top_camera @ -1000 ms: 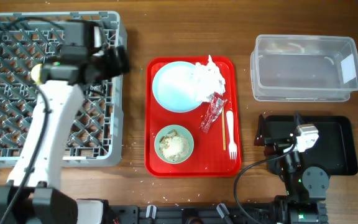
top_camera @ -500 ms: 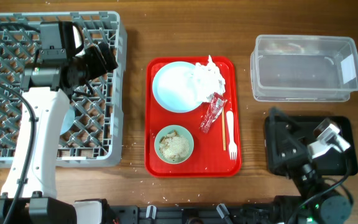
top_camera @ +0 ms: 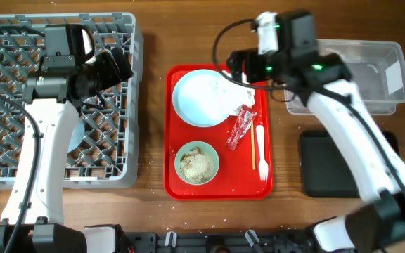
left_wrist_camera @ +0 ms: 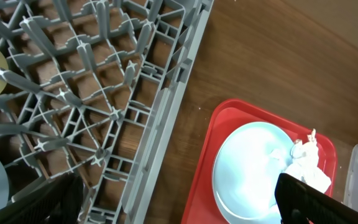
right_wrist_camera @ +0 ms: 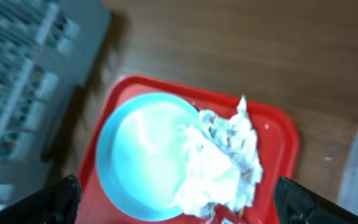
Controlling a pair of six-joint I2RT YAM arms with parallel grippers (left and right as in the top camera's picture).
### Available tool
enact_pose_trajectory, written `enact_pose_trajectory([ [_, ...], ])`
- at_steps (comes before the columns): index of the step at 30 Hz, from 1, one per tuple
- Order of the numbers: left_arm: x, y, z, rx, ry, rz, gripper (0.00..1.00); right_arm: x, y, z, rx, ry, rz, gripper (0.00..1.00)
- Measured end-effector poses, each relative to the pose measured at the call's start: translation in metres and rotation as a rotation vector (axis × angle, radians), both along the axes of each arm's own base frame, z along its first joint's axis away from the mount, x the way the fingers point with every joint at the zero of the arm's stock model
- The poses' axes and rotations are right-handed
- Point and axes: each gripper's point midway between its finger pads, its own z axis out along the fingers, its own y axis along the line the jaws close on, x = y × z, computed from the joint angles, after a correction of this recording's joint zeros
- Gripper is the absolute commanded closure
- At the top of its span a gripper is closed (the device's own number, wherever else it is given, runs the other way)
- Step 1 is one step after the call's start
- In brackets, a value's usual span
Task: Sort waste into correct bins and load items into the dishwasher rack
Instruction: 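Reach the right gripper to the crumpled tissue on the plate and grasp it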
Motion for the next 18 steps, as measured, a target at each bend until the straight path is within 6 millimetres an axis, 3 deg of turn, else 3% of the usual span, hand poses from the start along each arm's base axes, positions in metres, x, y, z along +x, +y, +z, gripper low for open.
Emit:
enact_pose_trajectory([
  [1,0.000,0.000,0.000,0.000,0.001,0.000,0.00,0.007,0.005,-0.038,-0.030,0.073,0.004,0.27],
  [4,0.000,0.000,0.000,0.000,0.001,0.000,0.00,0.013,0.000,-0.112,-0.097,0.229,-0.060,0.28],
  [6,0.000,0.000,0.000,0.000,0.001,0.000,0.00,0.014,-0.004,-0.148,-0.134,0.291,-0.086,0.32],
  [7,0.000,0.000,0.000,0.000,0.001,0.000,0.00,0.014,-0.006,-0.156,-0.145,0.305,-0.095,0.36],
  [8,0.000,0.000,0.000,0.000,0.001,0.000,0.00,0.014,-0.007,-0.162,-0.154,0.315,-0.099,0.45],
  [11,0.000,0.000,0.000,0.000,0.001,0.000,0.00,0.012,-0.010,-0.181,-0.173,0.351,-0.116,0.89],
  [12,0.000,0.000,0.000,0.000,0.001,0.000,0.00,0.012,-0.010,-0.182,-0.172,0.355,-0.119,0.96],
  [15,0.000,0.000,0.000,0.000,0.001,0.000,0.00,0.010,-0.011,-0.179,-0.172,0.360,-0.132,0.96],
  [16,0.000,0.000,0.000,0.000,0.001,0.000,0.00,0.009,-0.012,-0.168,-0.167,0.347,-0.133,0.96],
  [18,0.000,0.000,0.000,0.000,0.001,0.000,0.00,0.012,-0.011,-0.129,-0.138,0.272,-0.136,0.96],
])
